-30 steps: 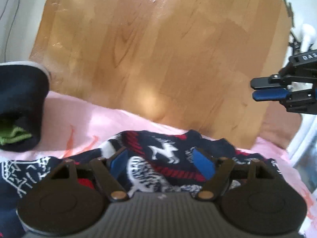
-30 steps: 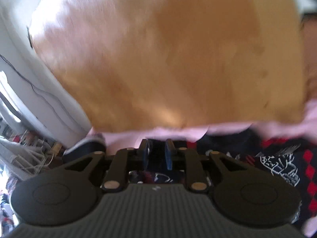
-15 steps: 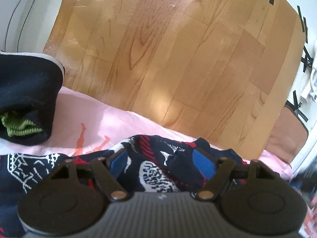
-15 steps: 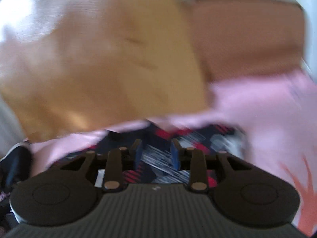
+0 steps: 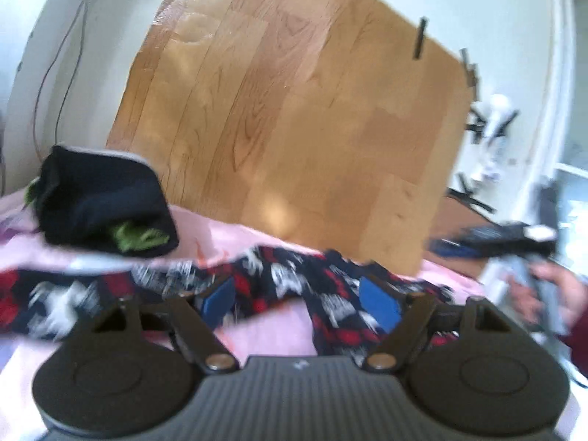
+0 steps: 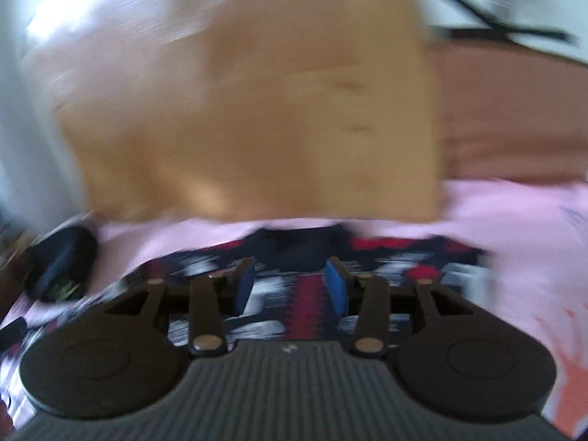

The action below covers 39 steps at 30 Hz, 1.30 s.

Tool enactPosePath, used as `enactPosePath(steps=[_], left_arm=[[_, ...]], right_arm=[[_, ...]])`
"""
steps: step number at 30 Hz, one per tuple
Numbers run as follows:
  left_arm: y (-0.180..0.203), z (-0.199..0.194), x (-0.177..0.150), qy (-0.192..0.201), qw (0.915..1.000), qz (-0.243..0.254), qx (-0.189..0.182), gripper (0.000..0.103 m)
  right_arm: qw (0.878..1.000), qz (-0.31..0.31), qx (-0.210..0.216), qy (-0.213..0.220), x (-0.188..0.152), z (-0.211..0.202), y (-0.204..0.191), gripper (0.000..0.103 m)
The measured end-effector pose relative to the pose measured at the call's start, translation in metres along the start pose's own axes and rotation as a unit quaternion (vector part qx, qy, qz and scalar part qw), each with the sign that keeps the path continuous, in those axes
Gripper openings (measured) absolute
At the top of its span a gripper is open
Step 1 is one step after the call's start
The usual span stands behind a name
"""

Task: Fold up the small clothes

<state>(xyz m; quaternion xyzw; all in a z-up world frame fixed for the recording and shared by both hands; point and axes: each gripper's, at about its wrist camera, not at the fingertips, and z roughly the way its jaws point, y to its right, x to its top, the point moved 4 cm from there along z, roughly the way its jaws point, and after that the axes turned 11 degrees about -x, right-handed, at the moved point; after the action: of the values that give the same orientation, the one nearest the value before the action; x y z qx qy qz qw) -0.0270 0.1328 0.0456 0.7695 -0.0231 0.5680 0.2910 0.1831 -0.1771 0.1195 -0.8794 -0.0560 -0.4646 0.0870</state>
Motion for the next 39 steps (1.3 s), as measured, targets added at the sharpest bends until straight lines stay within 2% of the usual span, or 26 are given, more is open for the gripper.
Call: enactPosePath(steps=[2, 4, 8, 12, 16, 19, 20, 21, 22, 23, 25, 28, 31, 35, 37, 39], left_arm=[[0.004, -0.033, -0.012, 0.007, 0.9998, -0.011, -0.013, 0.079], [0.009, -0.062, -0.025, 0.012, 0.9996, -0.016, -0.02, 0.079], [0.016, -0.095, -0.033, 0.033, 0.9993, -0.009, -0.015, 0.079], [0.01, -0.116, -0.035, 0.052, 0.9984, -0.018, -0.014, 0.079], [0.003, -0.135, -0.038, 0.06, 0.998, -0.019, -0.004, 0.079], [-0.006, -0.147, -0.04, 0.065, 0.9974, -0.028, 0.011, 0.079], [-0.01, -0.15, -0.041, 0.067, 0.9971, -0.033, 0.016, 0.08], [-0.014, -0.153, -0.042, 0.069, 0.9967, -0.037, 0.019, 0.08], [-0.018, -0.154, -0.042, 0.07, 0.9964, -0.043, 0.022, 0.08], [-0.02, -0.153, -0.041, 0.069, 0.9962, -0.047, 0.024, 0.08], [-0.024, -0.151, -0.039, 0.067, 0.996, -0.053, 0.025, 0.08], [-0.023, -0.142, -0.035, 0.063, 0.9965, -0.05, 0.02, 0.08], [-0.021, -0.128, -0.032, 0.055, 0.9971, -0.051, 0.016, 0.08], [-0.019, -0.104, -0.022, 0.045, 0.9976, -0.053, 0.005, 0.08], [-0.016, -0.087, -0.012, 0.042, 0.9981, -0.045, 0.004, 0.08], [-0.012, -0.067, 0.0, 0.037, 0.9985, -0.04, 0.006, 0.08]], right_arm=[[0.997, -0.063, 0.043, -0.005, -0.006, 0.003, -0.054, 0.046], [0.988, -0.126, 0.088, -0.014, -0.016, 0.006, -0.111, 0.046], [0.952, -0.242, 0.183, -0.032, -0.045, 0.015, -0.23, 0.046], [0.911, -0.316, 0.259, -0.05, -0.077, 0.022, -0.334, 0.049], [0.88, -0.382, 0.277, -0.06, -0.109, 0.031, -0.406, 0.06], [0.865, -0.434, 0.243, -0.062, -0.131, 0.055, -0.432, 0.065], [0.873, -0.416, 0.249, -0.055, -0.129, 0.06, -0.433, 0.066], [0.876, -0.405, 0.252, -0.07, -0.126, 0.066, -0.434, 0.055], [0.883, -0.387, 0.252, -0.08, -0.12, 0.07, -0.434, 0.039], [0.893, -0.371, 0.242, -0.083, -0.11, 0.075, -0.432, 0.011], [0.911, -0.322, 0.246, -0.084, -0.087, 0.078, -0.428, 0.011], [0.931, -0.259, 0.255, -0.034, -0.036, 0.06, -0.407, 0.01], [0.95, -0.196, 0.242, 0.021, 0.025, 0.041, -0.363, 0.01], [0.975, -0.097, 0.175, 0.097, 0.105, 0.023, -0.256, 0.01], [0.982, -0.047, 0.136, 0.125, 0.127, 0.015, -0.192, 0.01], [0.984, -0.001, 0.102, 0.145, 0.136, 0.008, -0.129, 0.01]])
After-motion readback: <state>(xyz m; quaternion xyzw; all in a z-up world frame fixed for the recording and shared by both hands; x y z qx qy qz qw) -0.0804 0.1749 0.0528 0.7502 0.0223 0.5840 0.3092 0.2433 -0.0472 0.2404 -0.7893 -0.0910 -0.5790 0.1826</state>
